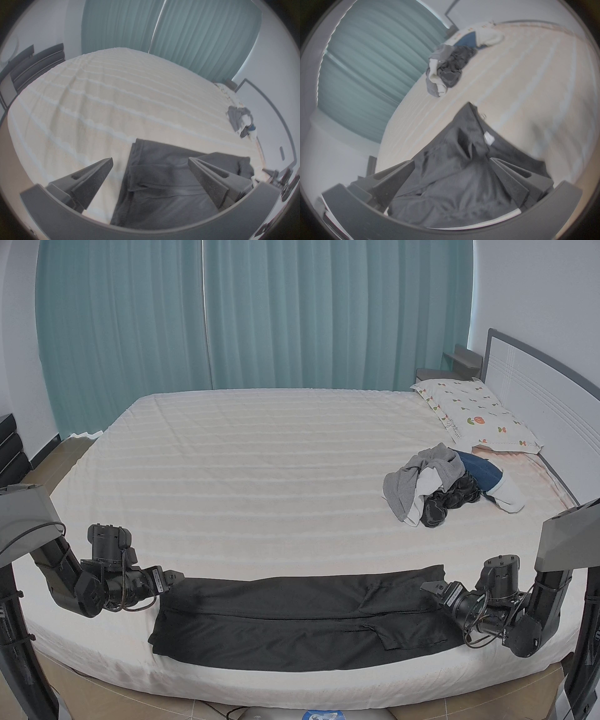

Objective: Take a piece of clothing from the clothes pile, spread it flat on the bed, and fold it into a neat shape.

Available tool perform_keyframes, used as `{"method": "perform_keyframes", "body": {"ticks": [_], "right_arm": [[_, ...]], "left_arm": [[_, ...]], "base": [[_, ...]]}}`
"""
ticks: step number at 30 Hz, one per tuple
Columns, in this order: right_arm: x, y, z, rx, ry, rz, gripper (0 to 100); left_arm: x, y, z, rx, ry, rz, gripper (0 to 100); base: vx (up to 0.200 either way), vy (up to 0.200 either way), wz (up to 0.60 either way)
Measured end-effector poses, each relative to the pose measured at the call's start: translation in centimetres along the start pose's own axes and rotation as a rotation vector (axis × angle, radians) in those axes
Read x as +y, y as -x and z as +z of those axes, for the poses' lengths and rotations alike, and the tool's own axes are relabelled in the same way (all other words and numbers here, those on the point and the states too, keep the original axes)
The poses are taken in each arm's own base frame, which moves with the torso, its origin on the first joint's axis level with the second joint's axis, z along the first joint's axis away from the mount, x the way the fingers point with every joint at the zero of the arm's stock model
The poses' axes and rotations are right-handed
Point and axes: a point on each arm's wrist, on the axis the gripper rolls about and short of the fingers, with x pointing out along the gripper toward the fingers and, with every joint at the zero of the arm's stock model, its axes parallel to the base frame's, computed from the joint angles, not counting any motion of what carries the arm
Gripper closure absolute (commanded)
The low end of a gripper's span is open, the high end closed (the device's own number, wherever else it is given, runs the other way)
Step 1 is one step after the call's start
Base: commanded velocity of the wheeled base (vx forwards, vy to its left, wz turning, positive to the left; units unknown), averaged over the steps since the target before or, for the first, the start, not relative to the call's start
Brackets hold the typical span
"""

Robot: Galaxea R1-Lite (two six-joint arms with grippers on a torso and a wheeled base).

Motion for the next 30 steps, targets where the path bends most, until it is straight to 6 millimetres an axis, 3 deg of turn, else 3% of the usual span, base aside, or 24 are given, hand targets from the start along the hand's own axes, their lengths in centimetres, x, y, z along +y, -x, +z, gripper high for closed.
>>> {"method": "perform_keyframes", "body": {"ticks": [8,15,23,30], "right_arm": [[-0.9,2.3,-1.6,0.101,-0.065,-0.018,0],[-1.0,3.0,-2.1,0.134,-0.082,-0.010,0],[-1.1,4.0,-2.2,0.121,-0.085,0.077,0],[-2.2,3.6,-2.7,0.149,-0.092,0.031,0]], "left_arm": [[-1.7,1.0,0.5,-0.021,0.173,-0.071,0],[-1.5,2.1,-2.4,0.113,0.329,-0.127,0],[-0.9,2.7,-4.0,0.153,0.349,-0.122,0],[-0.1,2.0,-4.6,0.092,0.329,-0.063,0]], "base": [[0.000,0.000,0.00],[0.000,0.000,0.00],[0.000,0.000,0.00],[0.000,0.000,0.00]]}}
